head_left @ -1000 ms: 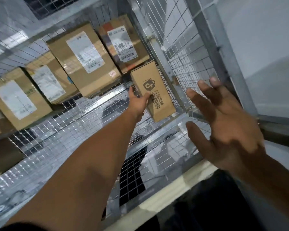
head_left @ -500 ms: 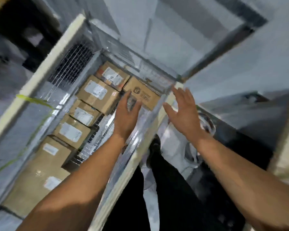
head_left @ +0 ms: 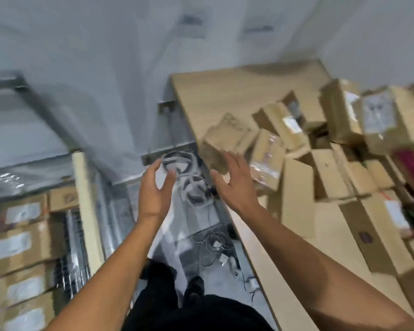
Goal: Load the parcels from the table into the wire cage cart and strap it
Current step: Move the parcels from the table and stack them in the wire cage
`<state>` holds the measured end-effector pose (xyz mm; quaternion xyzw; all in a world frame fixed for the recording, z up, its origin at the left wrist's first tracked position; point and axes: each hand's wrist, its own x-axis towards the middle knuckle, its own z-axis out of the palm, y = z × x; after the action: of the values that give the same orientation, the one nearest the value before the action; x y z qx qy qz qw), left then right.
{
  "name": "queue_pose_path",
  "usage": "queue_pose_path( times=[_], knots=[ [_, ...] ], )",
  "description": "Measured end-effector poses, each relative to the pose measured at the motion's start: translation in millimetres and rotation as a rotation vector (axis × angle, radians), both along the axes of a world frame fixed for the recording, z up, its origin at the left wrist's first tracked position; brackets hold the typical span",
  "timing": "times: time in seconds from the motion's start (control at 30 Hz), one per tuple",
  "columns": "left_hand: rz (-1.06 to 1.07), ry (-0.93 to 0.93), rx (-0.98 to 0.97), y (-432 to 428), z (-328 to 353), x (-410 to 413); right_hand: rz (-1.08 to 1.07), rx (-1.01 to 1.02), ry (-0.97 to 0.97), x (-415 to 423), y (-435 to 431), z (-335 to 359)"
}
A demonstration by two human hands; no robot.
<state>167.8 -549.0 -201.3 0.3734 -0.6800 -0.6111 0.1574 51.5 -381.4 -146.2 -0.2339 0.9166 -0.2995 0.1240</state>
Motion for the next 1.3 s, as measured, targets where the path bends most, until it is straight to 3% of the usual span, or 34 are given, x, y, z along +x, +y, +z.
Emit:
queue_pose_path(
  times=[0.2, 0.37, 0.73, 0.87, 1.17, 1.3],
  knots=[
    [-0.238, 0.007, -0.060, 121.6, 33.9, -35.7, -0.291, -0.137, -0.040, 12.7, 148.2, 30.8],
    [-0.347, -0.007, -0.110, 179.7, 50.9, -42.4, -0.422, -0.148, -0.108, 30.7, 218.7, 24.2],
    [-0.548, -0.096, -0.338, 202.3, 27.4, -102.6, -0.727, -0.102, -0.205, -3.5, 256.1, -16.1],
    [-0.561, -0.149, -0.359, 188.0, 8.2, -142.6, -0.674, -0.125, -0.147, -31.4, 225.3, -20.6],
    [-0.538, -0.232, 0.001, 172.2, -32.3, -173.1, -0.517, 0.083, -0.253, -87.3, 153.6, -56.3],
    [-0.529, -0.149, 0.073, 171.3, -27.4, -171.7, -0.544, -0.036, -0.305, -77.1, 155.3, -55.9]
  ],
)
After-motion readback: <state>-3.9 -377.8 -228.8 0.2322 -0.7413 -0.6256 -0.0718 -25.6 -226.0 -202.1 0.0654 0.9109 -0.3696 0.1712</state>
